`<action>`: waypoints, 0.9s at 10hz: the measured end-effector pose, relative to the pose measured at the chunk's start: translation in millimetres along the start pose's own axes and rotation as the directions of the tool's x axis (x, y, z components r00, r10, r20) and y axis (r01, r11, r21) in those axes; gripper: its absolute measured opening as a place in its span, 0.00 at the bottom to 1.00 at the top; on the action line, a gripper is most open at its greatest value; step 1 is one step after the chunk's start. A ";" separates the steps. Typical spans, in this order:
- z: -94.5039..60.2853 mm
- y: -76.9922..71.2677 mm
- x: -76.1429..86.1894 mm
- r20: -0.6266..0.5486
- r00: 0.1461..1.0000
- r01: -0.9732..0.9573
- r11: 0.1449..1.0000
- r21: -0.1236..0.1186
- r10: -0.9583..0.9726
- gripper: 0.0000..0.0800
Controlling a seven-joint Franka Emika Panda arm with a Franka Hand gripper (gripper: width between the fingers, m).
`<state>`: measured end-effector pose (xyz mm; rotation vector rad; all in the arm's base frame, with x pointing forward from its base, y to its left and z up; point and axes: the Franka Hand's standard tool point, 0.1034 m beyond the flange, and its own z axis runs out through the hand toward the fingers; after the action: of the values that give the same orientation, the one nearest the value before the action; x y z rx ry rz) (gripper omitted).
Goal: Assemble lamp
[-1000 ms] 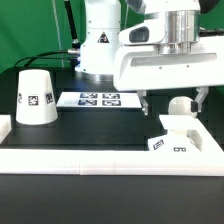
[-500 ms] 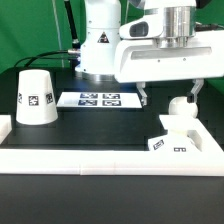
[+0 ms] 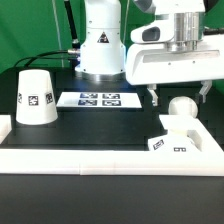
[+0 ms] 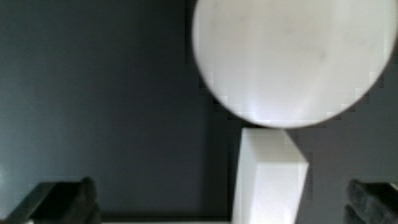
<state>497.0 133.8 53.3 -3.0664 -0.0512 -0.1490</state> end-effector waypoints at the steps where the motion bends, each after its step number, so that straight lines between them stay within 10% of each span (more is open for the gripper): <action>1: 1.6 -6.8 -3.8 0.005 1.000 0.005 1.000 0.003 -0.005 0.87; 9: 4.4 -21.0 -16.5 0.155 0.988 0.010 1.000 -0.005 -0.010 0.87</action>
Offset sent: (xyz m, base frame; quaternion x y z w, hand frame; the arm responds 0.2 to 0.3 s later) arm 0.0154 0.0272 0.0110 0.0140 -0.0097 0.0639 0.9978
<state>480.3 154.5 48.7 -3.0770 -0.0748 0.0896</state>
